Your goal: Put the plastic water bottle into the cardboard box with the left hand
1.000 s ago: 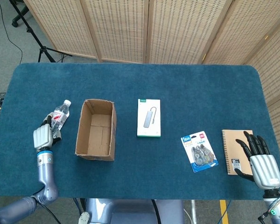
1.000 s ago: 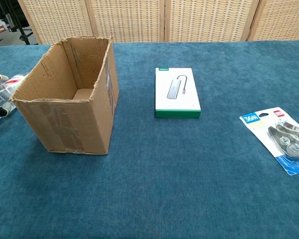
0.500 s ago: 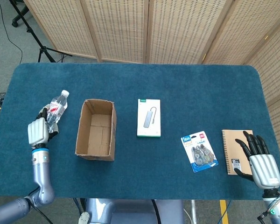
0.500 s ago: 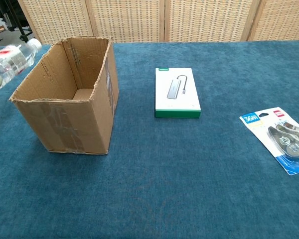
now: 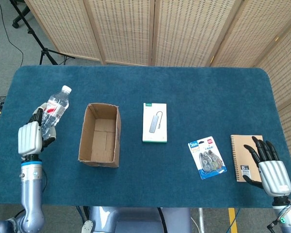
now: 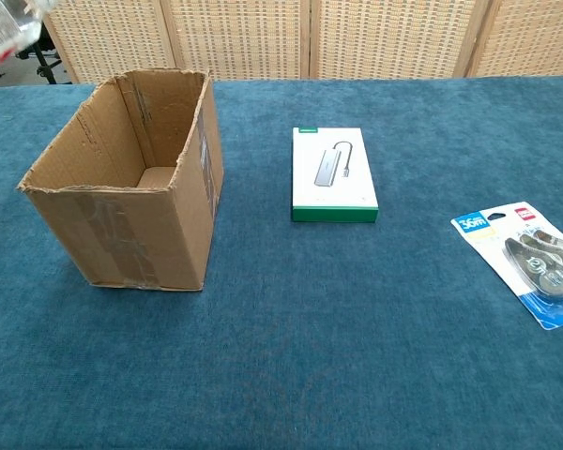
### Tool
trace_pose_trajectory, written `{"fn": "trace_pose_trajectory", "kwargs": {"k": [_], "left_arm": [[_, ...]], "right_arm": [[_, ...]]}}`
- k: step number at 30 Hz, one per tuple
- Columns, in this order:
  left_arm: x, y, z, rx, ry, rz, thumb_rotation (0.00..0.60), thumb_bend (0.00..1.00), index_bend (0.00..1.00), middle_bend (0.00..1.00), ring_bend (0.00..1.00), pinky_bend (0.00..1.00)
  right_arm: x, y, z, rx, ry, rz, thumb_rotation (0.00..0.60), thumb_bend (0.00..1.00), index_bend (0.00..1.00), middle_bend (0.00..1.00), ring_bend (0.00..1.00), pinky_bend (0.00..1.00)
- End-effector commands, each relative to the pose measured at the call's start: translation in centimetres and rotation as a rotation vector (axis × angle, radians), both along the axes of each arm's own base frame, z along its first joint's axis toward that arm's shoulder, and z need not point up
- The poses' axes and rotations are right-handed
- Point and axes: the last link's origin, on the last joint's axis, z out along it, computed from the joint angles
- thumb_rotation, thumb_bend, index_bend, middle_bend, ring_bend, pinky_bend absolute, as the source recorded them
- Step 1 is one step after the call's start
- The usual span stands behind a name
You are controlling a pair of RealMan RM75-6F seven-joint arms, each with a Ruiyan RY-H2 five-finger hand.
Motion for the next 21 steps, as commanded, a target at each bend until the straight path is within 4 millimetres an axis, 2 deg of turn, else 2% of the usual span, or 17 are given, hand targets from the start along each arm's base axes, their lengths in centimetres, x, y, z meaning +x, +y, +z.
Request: {"fn": "trace_pose_trajectory", "kwargs": {"k": [1,6,13,21], "left_arm": [[0.5,-0.4,0.6,0.009,0.009,-0.015,0.6,0.81,0.71,0.48,0.39,0.49],[1.8,-0.6,0.0,0.004,-0.006,-0.053,0.6,0.81,0.71,0.48,0.39,0.49],[4.8,-0.6,-2.4,0.042,-0.079,-0.194,0.6,0.81,0.71,0.48,0.39,0.49],[7.0,-1.2,-4.5,0.025,-0.124,-0.254,0.6,0.79,0.71,0.48,0.39,0.49]], "right_arm": [[0.0,0.0,0.0,0.002,0.001,0.0,0.6,0.14,0.15,0.0,0.0,0.0],[0.0,-0.1,-0.2,0.008,0.003,-0.001,0.6,0.14,0.15,0.0,0.0,0.0],[0.0,-0.1,-0.1,0.009,-0.003,-0.003,0.6,0.14,0.15,0.0,0.0,0.0],[-0.1,-0.1,0.0,0.012,-0.009,-0.001,0.6,0.14,0.15,0.0,0.0,0.0]]}}
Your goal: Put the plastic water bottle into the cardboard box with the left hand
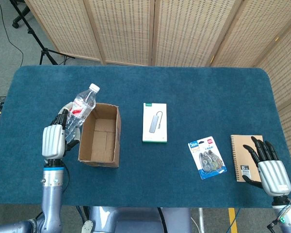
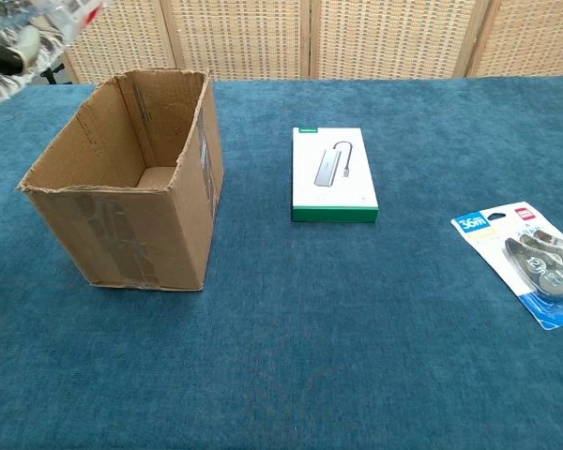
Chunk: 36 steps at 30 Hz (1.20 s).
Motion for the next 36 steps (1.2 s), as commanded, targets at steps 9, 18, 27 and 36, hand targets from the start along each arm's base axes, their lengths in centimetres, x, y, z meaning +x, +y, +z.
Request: {"fn": "trace_pose_trajectory", "kwargs": {"k": [9,18,27,36], "left_arm": [[2.4,-0.1,-2.1,0.024,-0.047,-0.094,0.6,0.78,0.71,0.48,0.39,0.49],[2.9,0.3,-4.2,-0.001,-0.071,-0.14,0.6,0.75,0.71,0.48,0.39,0.49],[3.6,0.5,-6.6,-0.043,-0.071,-0.165,0.6,0.71,0.71,0.48,0.38,0.49],[3.5,0.3,-7.0,-0.087,-0.051,-0.187,0.6,0.53,0.51,0.25,0.13,0.27]], "right_arm": [[0.0,0.1,0.2,0.0,-0.01,0.004,0.6,0.14,0.15,0.0,0.0,0.0],[-0.1,0.1,0.5,-0.005,-0.027,0.006,0.6,0.14,0.15,0.0,0.0,0.0],[-0.3,0.2,0.7,-0.006,-0.04,0.009,0.6,0.14,0.15,0.0,0.0,0.0],[-0.2,0.2,0.8,-0.013,-0.048,0.016,0.6,0.14,0.15,0.0,0.0,0.0]]}}
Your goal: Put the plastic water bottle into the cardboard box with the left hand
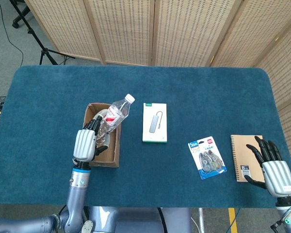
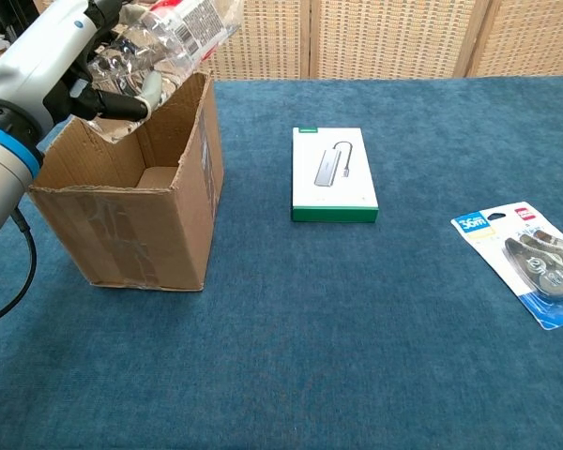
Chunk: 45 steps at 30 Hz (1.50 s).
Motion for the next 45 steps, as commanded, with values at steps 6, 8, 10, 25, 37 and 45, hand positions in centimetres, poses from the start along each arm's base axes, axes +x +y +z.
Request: {"fn": "trace_pose_trajectory", "kwargs": {"k": [6,8,10,25,37,45], "left_arm": [[-0.3,-0.1,0.0,-0.023,0.015,-0.009,0.6,0.45,0.31,0.03,0.0,0.08],[-0.3,-0.1,0.1,-0.03,0.015,-0.008,0.6,0.44,0.29,0.0,0.0,0.07],[-0.4,0.0,0.1,-0.034,0.023,-0.009,0.6,0.43,0.29,0.0,0.0,0.05],[-0.7,-0.5,1.2,-0.022,0.004,-0.027,0.6,0.41,0.28,0.0,0.0,0.02],[-4.0,-2.6,6.5,0.029,0.081,0.004,0.6,0.42,0.28,0.0,0.0,0.0],[-6.4,-4.9,9.6,0.011,0.177,0.05,0.6,0.42,0.28,0.0,0.0,0.0]], "right_arm": [[0.1,0.0,-0.1,-0.003,-0.001,0.006,0.6,0.14,0.15,0.0,0.0,0.0],[0.1,0.0,-0.1,-0.003,-0.001,0.006,0.6,0.14,0.15,0.0,0.0,0.0],[0.1,0.0,-0.1,-0.004,-0.001,0.006,0.6,0.14,0.15,0.0,0.0,0.0],[0.1,0.0,-0.2,-0.001,0.003,0.008,0.6,0.14,0.15,0.0,0.0,0.0],[0.1,0.0,-0.4,0.004,0.012,0.004,0.6,0.14,0.15,0.0,0.0,0.0],[0.3,0.0,-0.6,0.006,0.021,0.004,0.6,0.14,0.15,0.0,0.0,0.0]]}}
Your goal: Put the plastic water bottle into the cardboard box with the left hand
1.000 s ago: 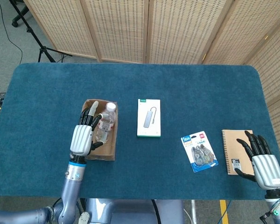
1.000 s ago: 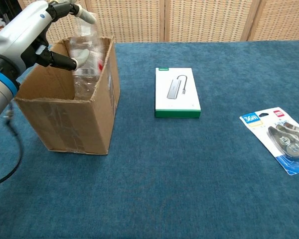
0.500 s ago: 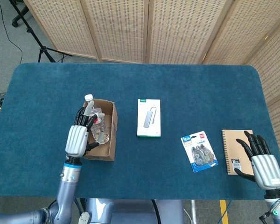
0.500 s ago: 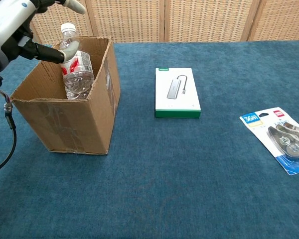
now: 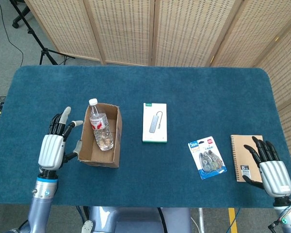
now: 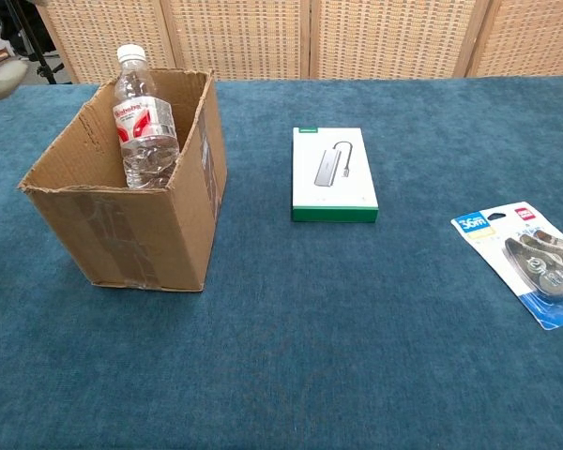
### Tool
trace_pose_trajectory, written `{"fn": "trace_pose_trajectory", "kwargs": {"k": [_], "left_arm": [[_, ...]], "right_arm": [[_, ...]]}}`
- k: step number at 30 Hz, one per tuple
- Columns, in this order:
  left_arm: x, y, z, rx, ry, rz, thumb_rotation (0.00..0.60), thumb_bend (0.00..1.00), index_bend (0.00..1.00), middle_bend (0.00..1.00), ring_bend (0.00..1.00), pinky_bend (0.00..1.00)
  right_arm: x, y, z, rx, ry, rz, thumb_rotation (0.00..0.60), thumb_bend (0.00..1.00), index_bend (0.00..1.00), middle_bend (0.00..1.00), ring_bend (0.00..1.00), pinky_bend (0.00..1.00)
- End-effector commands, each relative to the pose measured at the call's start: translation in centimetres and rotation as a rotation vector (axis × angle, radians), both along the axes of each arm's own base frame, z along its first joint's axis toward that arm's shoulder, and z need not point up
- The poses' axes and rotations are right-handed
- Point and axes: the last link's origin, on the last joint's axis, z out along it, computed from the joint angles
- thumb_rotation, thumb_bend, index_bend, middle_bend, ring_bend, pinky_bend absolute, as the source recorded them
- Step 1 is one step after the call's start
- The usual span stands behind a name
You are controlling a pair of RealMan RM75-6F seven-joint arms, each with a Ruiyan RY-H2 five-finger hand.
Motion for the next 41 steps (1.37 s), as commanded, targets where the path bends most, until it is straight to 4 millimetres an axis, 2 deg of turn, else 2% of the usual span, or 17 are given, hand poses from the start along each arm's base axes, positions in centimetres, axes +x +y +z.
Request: {"fn": "trace_pose_trajectory", "kwargs": {"k": [1,6,8,13,19,29,41], "left_arm": [[-1.3,-1.5,1.5,0.005,0.048,0.019,0.6,0.42,0.28,0.0,0.0,0.0],[-3.2,-3.0,2.8,0.021,0.096,0.023,0.6,0.42,0.28,0.0,0.0,0.0],[-5.1,-4.0,3.3,0.026,0.185,0.051,0.6,0.42,0.28,0.0,0.0,0.0],[-8.3,-5.6,3.1,-0.054,0.308,0.13,0.6,0.43,0.28,0.0,0.0,0.0],[-10.5,-6.4,3.1,-0.086,0.347,0.212,0.6,0.45,0.28,0.0,0.0,0.0],[-12.0,-6.6,3.5,-0.129,0.374,0.277,0.6,0.47,0.28,0.0,0.0,0.0],[-11.8,-6.5,3.1,-0.127,0.372,0.246,0.6,0.47,0.28,0.0,0.0,0.0]], "right_arm": [[0.0,0.0,-0.1,0.001,0.002,-0.001,0.6,0.14,0.15,0.0,0.0,0.0],[0.1,0.1,-0.2,0.001,0.008,-0.002,0.6,0.14,0.15,0.0,0.0,0.0],[0.2,0.2,0.1,-0.013,0.002,0.004,0.6,0.14,0.15,0.0,0.0,0.0],[0.1,0.3,0.2,-0.016,-0.002,0.002,0.6,0.14,0.15,0.0,0.0,0.0],[0.1,0.4,0.3,-0.021,-0.002,0.007,0.6,0.14,0.15,0.0,0.0,0.0],[0.4,0.9,0.5,-0.028,0.002,0.014,0.6,0.14,0.15,0.0,0.0,0.0],[0.4,0.8,0.4,-0.018,-0.002,0.016,0.6,0.14,0.15,0.0,0.0,0.0]]}}
